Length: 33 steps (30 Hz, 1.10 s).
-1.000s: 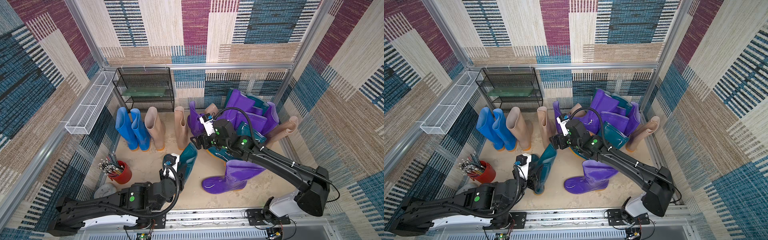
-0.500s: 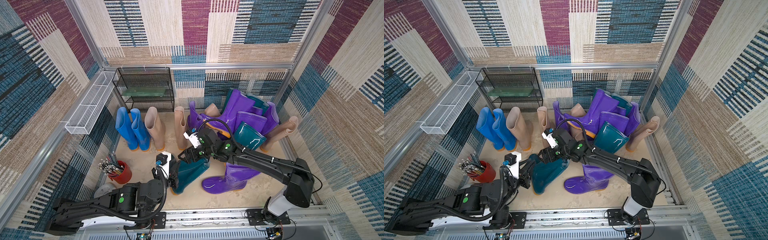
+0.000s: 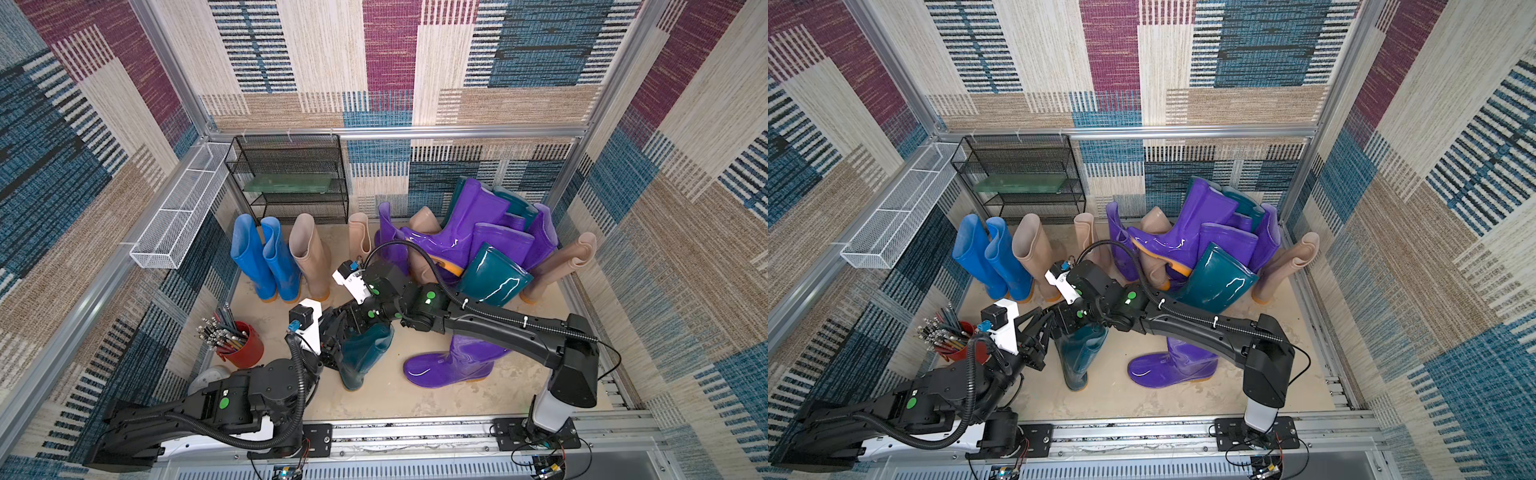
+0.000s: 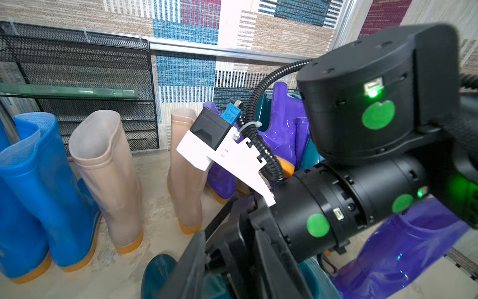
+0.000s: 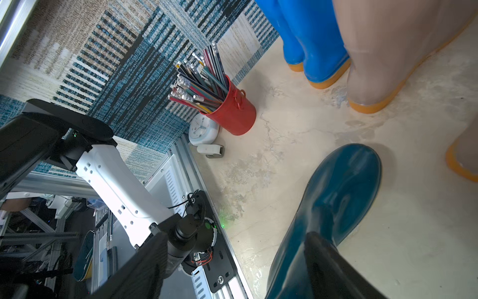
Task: Match and arrange rain boots in pairs
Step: Adjust the rain boot at the center of the board.
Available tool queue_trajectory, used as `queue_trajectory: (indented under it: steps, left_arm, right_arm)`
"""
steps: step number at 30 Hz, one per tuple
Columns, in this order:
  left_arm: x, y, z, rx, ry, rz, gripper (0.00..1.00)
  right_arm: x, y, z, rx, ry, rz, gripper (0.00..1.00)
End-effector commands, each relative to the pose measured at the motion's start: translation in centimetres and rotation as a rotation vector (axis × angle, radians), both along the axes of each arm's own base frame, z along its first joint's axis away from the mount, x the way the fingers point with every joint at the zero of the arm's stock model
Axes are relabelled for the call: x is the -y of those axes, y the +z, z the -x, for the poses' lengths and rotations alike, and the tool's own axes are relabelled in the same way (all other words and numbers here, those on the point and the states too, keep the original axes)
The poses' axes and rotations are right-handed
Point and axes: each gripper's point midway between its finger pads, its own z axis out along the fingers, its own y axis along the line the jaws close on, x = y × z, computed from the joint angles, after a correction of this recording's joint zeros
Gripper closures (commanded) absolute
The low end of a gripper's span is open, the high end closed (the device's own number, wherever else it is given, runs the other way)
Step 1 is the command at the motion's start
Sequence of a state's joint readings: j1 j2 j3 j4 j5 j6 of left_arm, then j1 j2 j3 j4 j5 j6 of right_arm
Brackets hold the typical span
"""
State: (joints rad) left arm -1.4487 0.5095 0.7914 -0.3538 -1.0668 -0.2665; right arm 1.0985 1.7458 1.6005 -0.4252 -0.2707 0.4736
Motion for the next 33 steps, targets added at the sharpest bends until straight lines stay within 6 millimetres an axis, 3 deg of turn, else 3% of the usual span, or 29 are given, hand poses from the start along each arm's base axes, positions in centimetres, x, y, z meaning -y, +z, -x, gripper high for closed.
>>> queue_trajectory:
  steps: [1,16,21,23,29,33]
  left_arm:
    - [-0.2,0.6,-0.1,0.027,0.014,-0.038,0.65]
    - [-0.8,2.1,0.0,0.07,0.0,-0.011,0.65]
    - [-1.0,3.0,0.0,0.097,0.006,-0.014,0.62]
    - [-1.1,3.4,-0.1,0.109,0.014,-0.023,0.59]
    - [-2.8,5.2,-0.9,0.136,0.136,-0.08,0.46]
    - [-3.8,6.9,-1.7,0.125,0.18,-0.117,0.46]
  right_arm:
    - [-0.9,2.4,1.8,0.007,0.065,-0.053,0.13]
    - [-1.0,7.9,5.0,-0.015,0.131,-0.162,0.13]
    - [-0.4,8.4,4.0,0.061,0.116,-0.153,0.13]
    - [0.3,8.2,2.0,0.146,0.04,-0.109,0.13]
    - [3.9,7.5,-7.2,0.354,-0.278,0.004,0.06]
    - [4.7,7.7,-12.0,0.426,-0.392,0.03,0.02]
